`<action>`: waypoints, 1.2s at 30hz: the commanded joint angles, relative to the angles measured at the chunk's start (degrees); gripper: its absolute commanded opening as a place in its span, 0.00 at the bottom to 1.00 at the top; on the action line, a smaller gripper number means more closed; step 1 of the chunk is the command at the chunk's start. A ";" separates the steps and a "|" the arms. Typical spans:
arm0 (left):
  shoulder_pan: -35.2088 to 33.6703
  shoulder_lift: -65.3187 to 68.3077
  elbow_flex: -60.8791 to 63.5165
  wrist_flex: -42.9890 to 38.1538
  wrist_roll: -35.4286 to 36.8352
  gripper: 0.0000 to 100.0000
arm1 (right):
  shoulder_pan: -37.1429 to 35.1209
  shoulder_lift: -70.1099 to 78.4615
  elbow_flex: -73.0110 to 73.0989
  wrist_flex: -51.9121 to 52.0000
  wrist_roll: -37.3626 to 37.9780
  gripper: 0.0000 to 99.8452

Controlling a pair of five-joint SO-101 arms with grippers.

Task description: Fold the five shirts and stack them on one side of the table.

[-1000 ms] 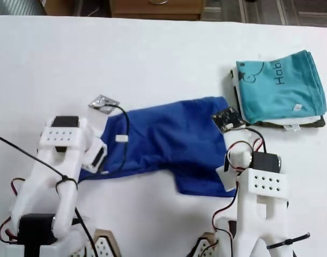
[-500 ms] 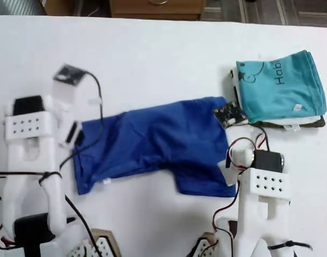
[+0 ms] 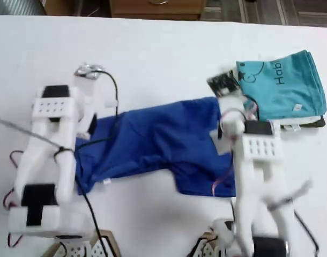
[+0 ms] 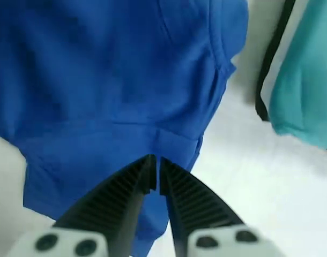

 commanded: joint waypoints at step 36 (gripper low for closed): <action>-3.52 30.77 -28.53 -2.46 1.76 0.03 | -4.44 47.78 -38.51 1.10 -1.93 0.02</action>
